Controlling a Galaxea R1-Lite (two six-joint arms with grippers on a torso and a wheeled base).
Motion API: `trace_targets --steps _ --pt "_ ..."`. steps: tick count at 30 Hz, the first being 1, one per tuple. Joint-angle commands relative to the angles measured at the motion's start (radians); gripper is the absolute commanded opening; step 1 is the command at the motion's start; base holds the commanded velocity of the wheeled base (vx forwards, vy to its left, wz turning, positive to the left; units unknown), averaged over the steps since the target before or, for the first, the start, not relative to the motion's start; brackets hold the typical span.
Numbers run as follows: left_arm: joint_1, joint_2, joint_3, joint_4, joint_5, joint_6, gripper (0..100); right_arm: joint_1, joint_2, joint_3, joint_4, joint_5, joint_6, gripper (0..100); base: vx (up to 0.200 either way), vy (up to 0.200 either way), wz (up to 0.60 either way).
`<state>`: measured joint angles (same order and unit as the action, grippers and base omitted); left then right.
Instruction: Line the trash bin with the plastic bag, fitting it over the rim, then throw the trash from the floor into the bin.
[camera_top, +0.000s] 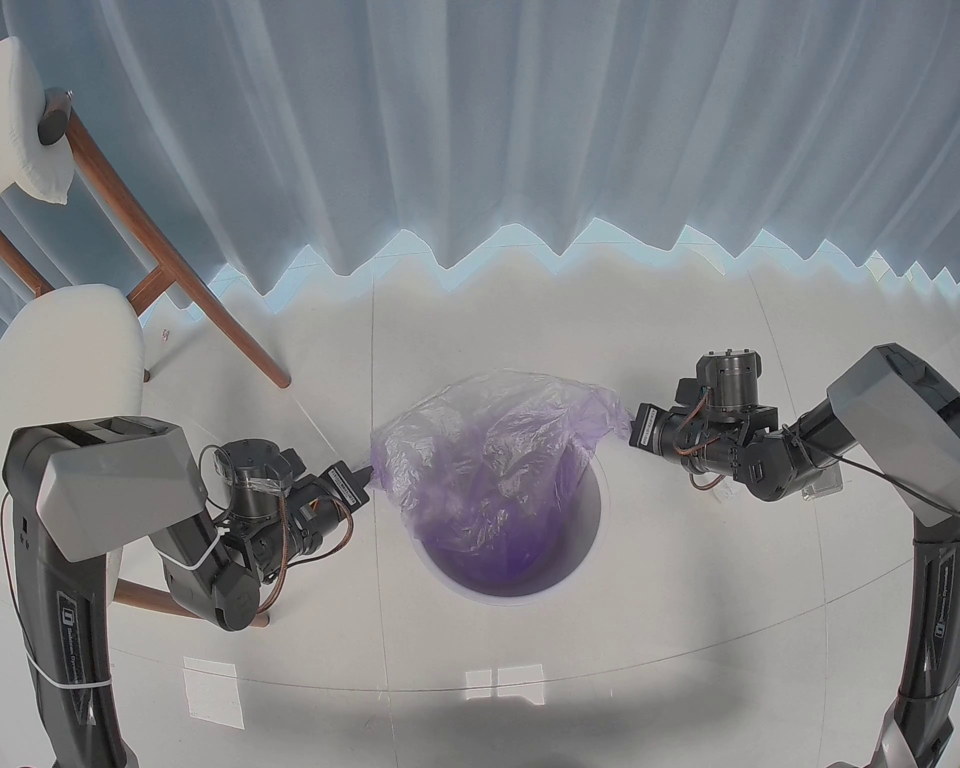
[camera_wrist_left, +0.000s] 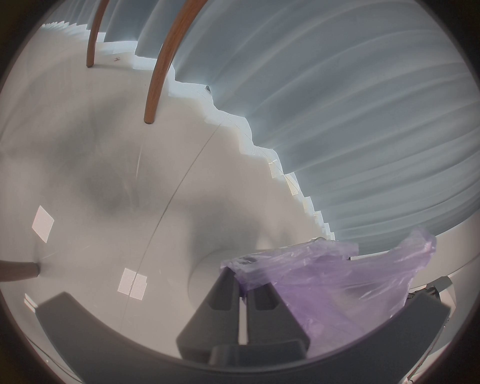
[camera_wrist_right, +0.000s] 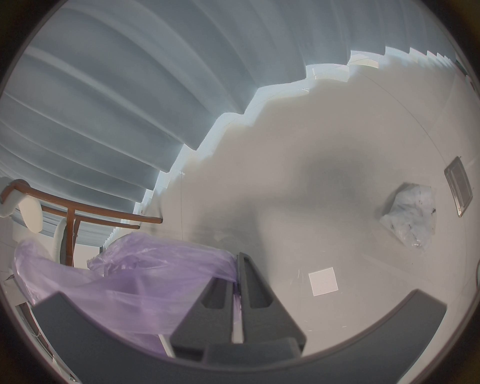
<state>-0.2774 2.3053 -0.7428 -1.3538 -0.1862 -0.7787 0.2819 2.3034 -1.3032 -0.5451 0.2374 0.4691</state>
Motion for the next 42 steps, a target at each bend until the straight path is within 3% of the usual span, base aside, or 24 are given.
trace_targets --steps 1,10,18,26,34,35,37,38,42 --pt "0.003 0.032 0.0 -0.024 0.002 -0.004 0 0.006 0.004 0.024 -0.007 0.0 0.0 0 0.0 0.0 0.0" --pt "0.006 0.045 -0.052 -0.016 0.002 -0.016 0 0.037 0.041 0.013 -0.101 -0.001 -0.003 0 0.0 0.0 0.0" --pt "-0.002 0.063 -0.035 0.007 0.06 -0.016 0 0.034 0.068 0.015 -0.111 -0.066 -0.007 0 0.0 0.0 0.0" --pt "-0.051 0.011 0.125 -0.034 0.063 -0.013 0 0.019 -0.032 0.163 -0.121 -0.064 -0.009 0 0.0 0.0 0.0" --pt "-0.052 -0.021 0.264 -0.13 0.068 -0.013 0 0.019 -0.062 0.305 -0.248 -0.066 -0.007 0 0.0 0.0 0.0" --pt "-0.046 -0.018 0.286 -0.162 0.07 -0.016 0 0.019 -0.058 0.338 -0.274 -0.066 -0.012 100 0.0 0.0 0.0" --pt "-0.042 -0.017 0.31 -0.176 0.071 -0.016 0 0.017 -0.073 0.378 -0.303 -0.066 -0.004 100 0.0 0.0 0.0" --pt "-0.042 -0.021 0.327 -0.179 0.071 -0.016 100 0.019 -0.088 0.397 -0.323 -0.066 0.002 100 0.0 0.0 0.0" --pt "-0.049 -0.041 0.381 -0.192 0.071 -0.017 100 0.011 -0.157 0.47 -0.366 -0.066 0.045 100 0.0 0.0 0.0"
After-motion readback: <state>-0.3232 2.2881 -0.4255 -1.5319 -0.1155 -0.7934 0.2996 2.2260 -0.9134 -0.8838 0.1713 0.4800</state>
